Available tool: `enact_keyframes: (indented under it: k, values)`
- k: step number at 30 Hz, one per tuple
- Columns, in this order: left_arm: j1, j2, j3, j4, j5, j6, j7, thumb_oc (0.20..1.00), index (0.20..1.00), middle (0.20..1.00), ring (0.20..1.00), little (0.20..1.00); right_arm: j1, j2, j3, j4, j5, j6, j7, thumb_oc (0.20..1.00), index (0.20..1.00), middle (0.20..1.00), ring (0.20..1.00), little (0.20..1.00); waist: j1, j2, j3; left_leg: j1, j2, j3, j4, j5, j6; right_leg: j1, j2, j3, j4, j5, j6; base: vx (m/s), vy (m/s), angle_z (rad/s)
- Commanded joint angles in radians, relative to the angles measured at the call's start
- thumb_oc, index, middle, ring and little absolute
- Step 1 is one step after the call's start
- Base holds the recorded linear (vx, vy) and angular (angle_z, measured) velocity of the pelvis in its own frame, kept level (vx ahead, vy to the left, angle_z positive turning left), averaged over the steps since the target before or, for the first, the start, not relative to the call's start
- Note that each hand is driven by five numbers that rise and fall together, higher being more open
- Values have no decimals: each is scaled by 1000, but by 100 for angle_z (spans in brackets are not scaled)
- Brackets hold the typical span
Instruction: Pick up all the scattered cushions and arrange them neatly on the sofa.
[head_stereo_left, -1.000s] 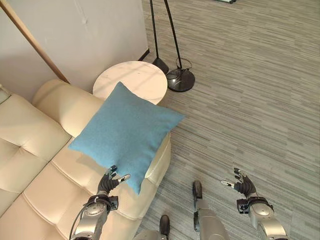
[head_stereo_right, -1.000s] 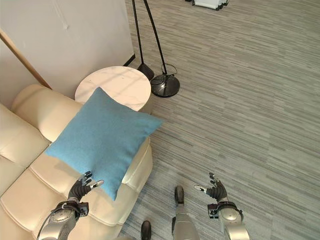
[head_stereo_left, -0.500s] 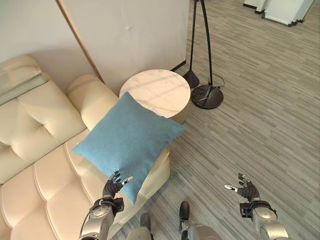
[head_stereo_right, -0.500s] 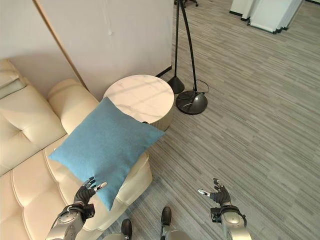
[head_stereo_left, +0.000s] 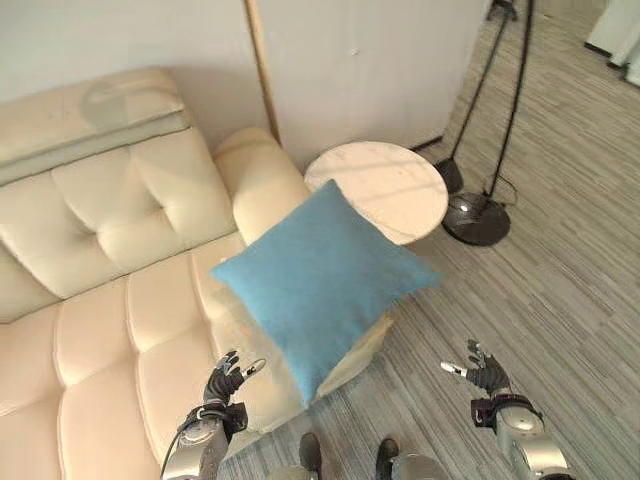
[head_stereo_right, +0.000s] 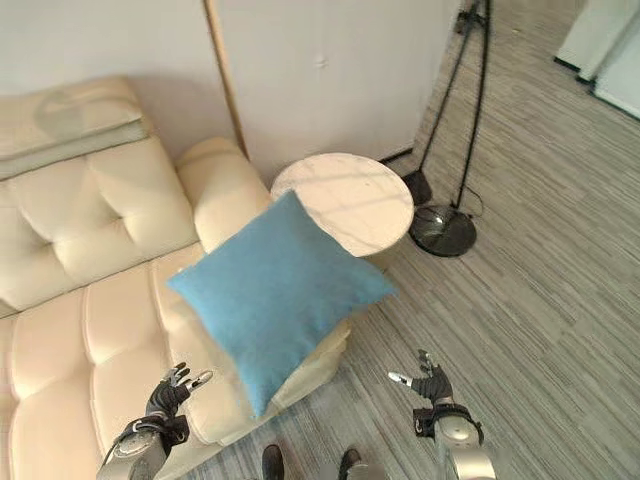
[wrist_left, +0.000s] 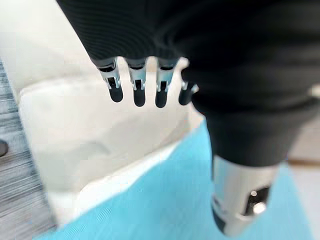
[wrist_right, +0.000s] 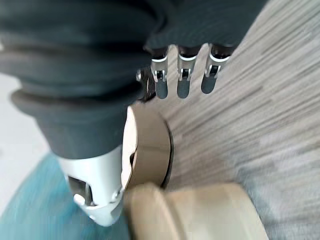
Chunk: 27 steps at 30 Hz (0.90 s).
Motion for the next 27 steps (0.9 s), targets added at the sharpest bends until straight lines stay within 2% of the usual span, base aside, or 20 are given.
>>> enact_keyframes:
  k: [1,2,3,4,7,13,17,22,27]
  values:
    - [-13,47,18,-29,5,-31,4,1000,1000,1000,1000,1000,-10,-2,3,-32,-10,-21,2,1000,1000,1000,1000,1000,-14,-16,8,-22,16,-22,24,-71,-30,57,18,116,-150,54,62,117,-11,36]
    - [-13,47,18,-29,5,-31,4,1000,1000,1000,1000,1000,-10,-2,3,-31,-10,-21,2,1000,1000,1000,1000,1000,-14,-15,8,-21,17,-22,24,-72,-30,59,18,115,-150,54,62,154,-39,21]
    - [-16,49,15,-20,9,-29,3,1000,1000,1000,1000,1000,-9,3,3,-20,-2,-19,1,1000,1000,1000,1000,1000,-21,-19,15,-10,11,-49,21,-73,-34,29,27,156,-219,76,65,81,-28,33]
    - [-16,49,15,-20,9,-29,3,1000,1000,1000,1000,1000,-10,3,3,-20,-2,-19,1,1000,1000,1000,1000,1000,-22,-18,16,-8,11,-50,21,-74,-34,33,28,155,-221,76,65,111,-54,29]
    - [-27,57,24,12,10,-33,5,1000,1000,1000,1000,1000,-6,5,13,-11,-5,-16,6,1000,1000,1000,1000,1000,-38,-30,35,22,8,-104,17,-83,-50,-21,20,196,-333,143,91,140,-151,48]
    - [-26,41,38,64,-7,-36,6,1000,1000,1000,1000,1000,-20,6,28,6,-12,-21,15,1000,1000,1000,1000,1000,-32,-49,17,55,19,-125,11,-95,-68,16,7,187,-378,161,84,134,-158,28]
    - [-37,9,43,113,-106,-40,28,1000,1000,1000,1000,1000,-20,-9,41,5,-10,-22,16,1000,1000,1000,1000,1000,-36,-53,-9,65,93,-153,2,-80,-114,60,49,186,-373,124,53,199,-327,12]
    - [-57,-9,40,133,-155,-49,42,1000,1000,1000,1000,1000,-13,-36,48,-2,8,-32,19,1000,1000,1000,1000,1000,-43,-40,-12,54,141,-185,19,-62,-148,89,80,141,-359,71,17,111,-224,34]
    - [-70,-25,26,123,-178,-53,43,1000,1000,1000,1000,1000,-5,-52,40,1,12,-36,16,1000,1000,1000,1000,1000,-50,-35,3,13,144,-171,85,-52,-158,118,73,102,-354,39,-2,59,-98,39]
